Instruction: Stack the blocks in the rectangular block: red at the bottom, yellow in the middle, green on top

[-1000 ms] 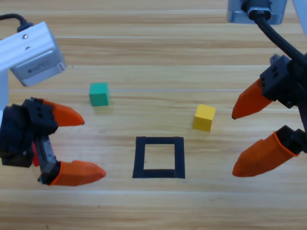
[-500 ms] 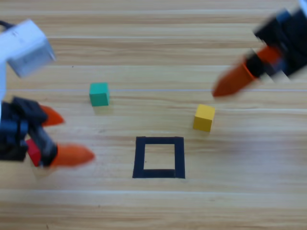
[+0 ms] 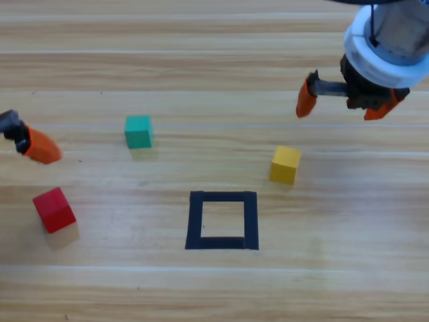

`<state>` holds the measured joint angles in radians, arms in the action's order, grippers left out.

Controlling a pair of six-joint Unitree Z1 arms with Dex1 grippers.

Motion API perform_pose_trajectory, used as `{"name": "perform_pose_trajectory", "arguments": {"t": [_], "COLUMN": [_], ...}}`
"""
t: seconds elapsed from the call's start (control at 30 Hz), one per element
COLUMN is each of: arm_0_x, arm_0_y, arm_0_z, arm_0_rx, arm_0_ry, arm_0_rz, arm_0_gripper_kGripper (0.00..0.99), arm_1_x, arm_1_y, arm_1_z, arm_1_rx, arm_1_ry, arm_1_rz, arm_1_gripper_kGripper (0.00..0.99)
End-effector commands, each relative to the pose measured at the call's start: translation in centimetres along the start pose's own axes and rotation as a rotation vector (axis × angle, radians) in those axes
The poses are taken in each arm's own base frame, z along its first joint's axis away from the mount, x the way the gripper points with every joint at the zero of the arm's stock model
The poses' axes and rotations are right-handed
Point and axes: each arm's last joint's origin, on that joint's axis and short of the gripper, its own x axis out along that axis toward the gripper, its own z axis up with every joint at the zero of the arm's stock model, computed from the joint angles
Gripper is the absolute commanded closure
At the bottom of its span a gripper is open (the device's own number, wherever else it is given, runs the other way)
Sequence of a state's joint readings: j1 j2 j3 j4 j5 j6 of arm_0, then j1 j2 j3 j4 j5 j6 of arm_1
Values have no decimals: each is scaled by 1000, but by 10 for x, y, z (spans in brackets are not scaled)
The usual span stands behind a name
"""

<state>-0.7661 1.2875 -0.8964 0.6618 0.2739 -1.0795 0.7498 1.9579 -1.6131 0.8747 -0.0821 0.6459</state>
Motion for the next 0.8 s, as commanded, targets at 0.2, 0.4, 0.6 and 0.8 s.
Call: {"name": "perform_pose_trajectory", "arguments": {"t": [0.2,0.4,0.6,0.8], "arm_0_x": [93,113,135,151], "arm_0_y": [-57,-46,-32,-19], "arm_0_z": [31,45,60,64], "arm_0_rx": [-165,-253,-326,-351], "arm_0_ry": [125,200,263,297], "arm_0_rz": [347,382,419,417], "arm_0_gripper_kGripper": [48,47,48,53], "arm_1_x": [74,94,111,129], "arm_1_y": [13,22,32,35], "arm_1_z": [14,18,20,20], "arm_1_rx": [129,136,136,143], "arm_1_ry": [90,102,122,141], "arm_1_rz": [-91,-97,-85,-101], "arm_1_gripper_kGripper": [0,0,0,36]}}
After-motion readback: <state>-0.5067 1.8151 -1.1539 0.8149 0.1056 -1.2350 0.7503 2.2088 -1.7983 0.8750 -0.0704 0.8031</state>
